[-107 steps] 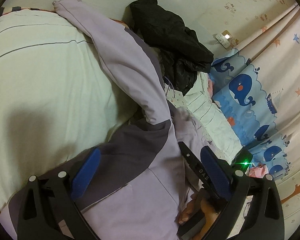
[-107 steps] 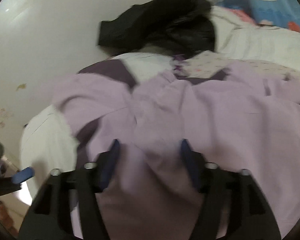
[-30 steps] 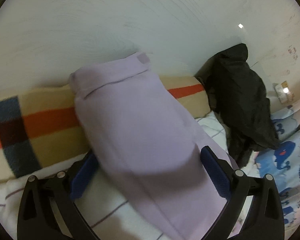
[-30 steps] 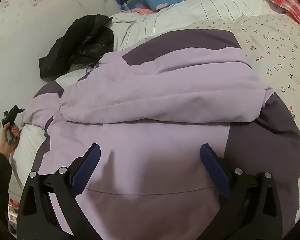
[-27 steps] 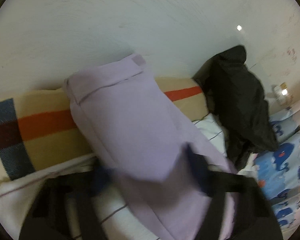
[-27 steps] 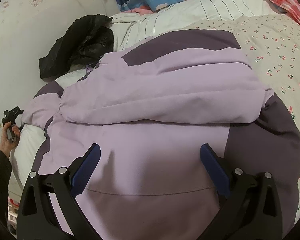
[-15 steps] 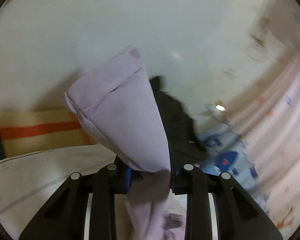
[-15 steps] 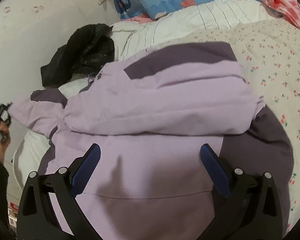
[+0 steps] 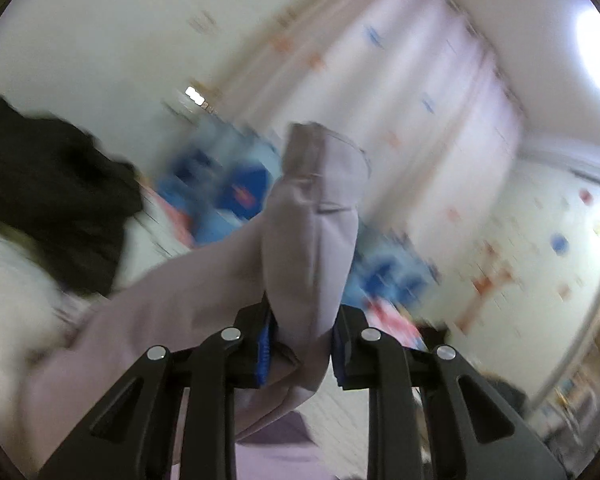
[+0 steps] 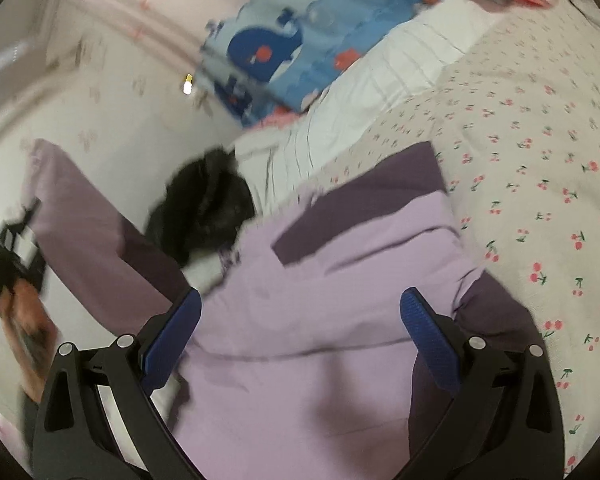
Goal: Fold large clothes
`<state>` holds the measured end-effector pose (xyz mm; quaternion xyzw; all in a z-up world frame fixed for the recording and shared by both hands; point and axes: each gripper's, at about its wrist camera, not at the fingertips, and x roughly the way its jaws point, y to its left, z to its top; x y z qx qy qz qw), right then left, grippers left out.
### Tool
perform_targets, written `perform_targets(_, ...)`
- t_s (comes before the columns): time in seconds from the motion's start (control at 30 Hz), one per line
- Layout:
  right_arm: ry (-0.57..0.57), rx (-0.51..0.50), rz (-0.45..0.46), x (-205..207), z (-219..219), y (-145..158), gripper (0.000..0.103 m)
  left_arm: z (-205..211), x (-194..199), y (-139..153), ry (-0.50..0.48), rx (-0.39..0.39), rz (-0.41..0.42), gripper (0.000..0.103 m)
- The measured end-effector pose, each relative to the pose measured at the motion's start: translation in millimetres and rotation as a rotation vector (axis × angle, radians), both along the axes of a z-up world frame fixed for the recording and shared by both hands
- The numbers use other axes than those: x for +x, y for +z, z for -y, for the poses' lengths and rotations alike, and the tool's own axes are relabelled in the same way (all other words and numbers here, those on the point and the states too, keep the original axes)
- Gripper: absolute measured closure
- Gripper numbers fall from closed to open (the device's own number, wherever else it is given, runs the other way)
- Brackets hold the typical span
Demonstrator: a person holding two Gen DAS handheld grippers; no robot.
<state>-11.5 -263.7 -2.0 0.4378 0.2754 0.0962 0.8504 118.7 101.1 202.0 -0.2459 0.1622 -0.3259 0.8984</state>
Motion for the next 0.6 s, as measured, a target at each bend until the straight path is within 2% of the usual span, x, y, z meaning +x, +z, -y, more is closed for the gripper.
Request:
perform_targets(0.1,-0.032,0.214,0.008,-1.4,31.6,-16.3,0.007,88.4,17.5,-68.7,-0.166,0.048,-0.089,0.079)
perform_targets(0.17,-0.059,0.36,-0.004,-1.9,50.2,-32.6,0.007,129.8,21.8,-118.9,-0.23,0.1,-0.159,0.079)
perform_targets(0.2,-0.076,0.432,-0.012,-3.0,59.9,-42.0,0.007,155.8,29.6,-159.0,-0.275,0.133,-0.235,0.08)
perform_targets(0.23,-0.082,0.464,-0.015,-3.3,64.5,-46.5,0.007,171.7,35.9,-186.5,-0.301,0.167,-0.291,0.08)
perform_targets(0.3,-0.099,0.542,-0.017,-3.5,76.7,-56.4,0.007,198.0,37.4,-248.0,-0.316,0.293,-0.396,0.08)
perform_targets(0.33,-0.108,0.56,-0.019,-3.8,81.5,-58.7,0.007,206.2,34.9,-264.8,-0.325,0.347,-0.415,0.08)
perform_targets(0.4,-0.11,0.558,-0.02,-2.8,85.7,-58.3,0.007,208.4,23.4,-270.9,-0.318,0.418,-0.366,0.079)
perform_targets(0.43,-0.108,0.555,-0.018,-1.6,87.1,-56.9,0.007,208.9,20.4,-265.9,-0.321,0.443,-0.359,0.073)
perform_targets(0.47,-0.104,0.554,-0.017,-1.4,86.5,-58.3,0.007,208.7,19.4,-260.7,-0.333,0.456,-0.36,0.053)
perform_targets(0.53,-0.086,0.557,-0.023,1.0,82.7,-60.0,0.007,206.6,15.7,-244.0,-0.38,0.458,-0.36,0.02)
perform_targets(0.57,-0.077,0.559,-0.025,3.6,81.2,-61.5,0.007,208.2,8.1,-238.8,-0.386,0.485,-0.347,0.014)
perform_targets(0.6,-0.067,0.556,-0.026,6.7,79.5,-62.4,0.007,210.8,-1.7,-230.7,-0.373,0.56,-0.326,0.009)
